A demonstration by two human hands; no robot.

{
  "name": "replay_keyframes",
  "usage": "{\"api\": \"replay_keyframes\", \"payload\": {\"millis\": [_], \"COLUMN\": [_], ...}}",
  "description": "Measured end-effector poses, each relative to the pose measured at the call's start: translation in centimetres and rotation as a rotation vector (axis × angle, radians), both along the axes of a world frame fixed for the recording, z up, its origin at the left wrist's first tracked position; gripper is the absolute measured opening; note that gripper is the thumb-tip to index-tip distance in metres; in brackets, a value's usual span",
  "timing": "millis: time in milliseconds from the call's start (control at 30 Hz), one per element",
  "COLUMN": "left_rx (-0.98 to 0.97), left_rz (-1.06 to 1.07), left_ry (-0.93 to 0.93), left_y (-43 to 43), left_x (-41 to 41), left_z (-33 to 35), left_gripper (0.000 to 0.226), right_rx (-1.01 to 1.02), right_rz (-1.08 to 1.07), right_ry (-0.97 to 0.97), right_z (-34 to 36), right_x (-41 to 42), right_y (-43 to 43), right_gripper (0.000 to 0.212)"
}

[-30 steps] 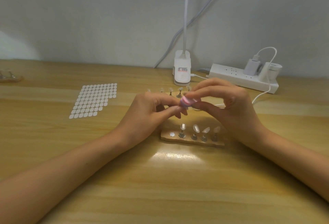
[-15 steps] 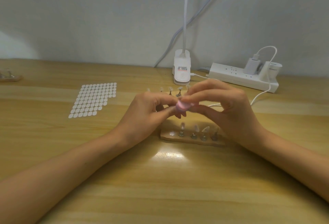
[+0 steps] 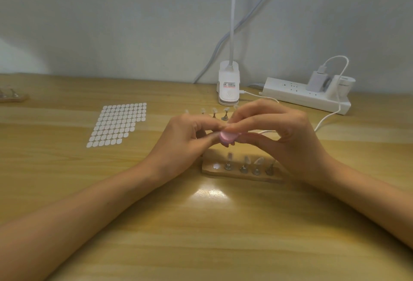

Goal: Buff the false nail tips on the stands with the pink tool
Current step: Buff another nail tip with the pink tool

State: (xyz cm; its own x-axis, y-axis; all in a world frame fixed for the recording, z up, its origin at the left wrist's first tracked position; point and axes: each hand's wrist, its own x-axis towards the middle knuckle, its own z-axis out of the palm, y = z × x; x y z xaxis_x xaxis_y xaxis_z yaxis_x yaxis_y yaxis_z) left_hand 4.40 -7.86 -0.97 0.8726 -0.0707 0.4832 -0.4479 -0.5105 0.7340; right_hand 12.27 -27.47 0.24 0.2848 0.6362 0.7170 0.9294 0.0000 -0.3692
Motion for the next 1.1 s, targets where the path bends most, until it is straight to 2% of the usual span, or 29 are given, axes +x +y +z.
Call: {"api": "replay_keyframes", "payload": {"millis": [133, 233, 367, 467, 567, 700, 800, 933, 1033, 1100], "left_rx": [-0.014, -0.003, -0.046, -0.026, -0.057, -0.042, -0.051, -0.037, -0.05, -0.018], "left_rz": [0.024, 0.016, -0.011, 0.005, -0.014, -0.005, -0.012, -0.002, -0.008, -0.013], "left_ry": [0.021, 0.034, 0.055, 0.06, 0.068, 0.073, 0.066, 0.081, 0.078, 0.083], "left_y": [0.19, 0.15, 0.21, 0.13, 0.26, 0.17, 0.29, 0.24, 0.33, 0.36], "left_x": [0.18, 0.14, 0.03, 0.02, 0.04, 0.03, 0.04, 0.07, 0.16, 0.1], "left_z": [-0.19, -0.1, -0.1, -0.08, -0.17, -0.15, -0.16, -0.2, -0.3, -0.27], "left_gripper": [0.012, 0.012, 0.011, 0.013, 0.012, 0.016, 0.012, 0.011, 0.017, 0.015], "right_rx": [0.032, 0.002, 0.037, -0.011, 0.039, -0.015, 0.026, -0.026, 0.025, 0.012], "right_rz": [-0.085, -0.027, -0.083, -0.011, -0.088, -0.011, -0.089, -0.002, -0.078, -0.056], "right_ry": [0.034, -0.016, 0.033, -0.039, 0.015, -0.041, 0.001, -0.057, -0.008, -0.026], "right_z": [0.14, 0.04, 0.14, -0.1, 0.19, -0.13, 0.14, -0.04, 0.14, 0.15], "right_x": [0.22, 0.03, 0.08, -0.22, 0.12, -0.33, 0.09, -0.17, 0.27, 0.27], "right_y": [-0.17, -0.05, -0.24, 0.06, -0.18, -0.02, -0.13, -0.07, -0.29, -0.4], "right_gripper": [0.023, 0.022, 0.023, 0.022, 0.023, 0.021, 0.022, 0.021, 0.021, 0.022]}}
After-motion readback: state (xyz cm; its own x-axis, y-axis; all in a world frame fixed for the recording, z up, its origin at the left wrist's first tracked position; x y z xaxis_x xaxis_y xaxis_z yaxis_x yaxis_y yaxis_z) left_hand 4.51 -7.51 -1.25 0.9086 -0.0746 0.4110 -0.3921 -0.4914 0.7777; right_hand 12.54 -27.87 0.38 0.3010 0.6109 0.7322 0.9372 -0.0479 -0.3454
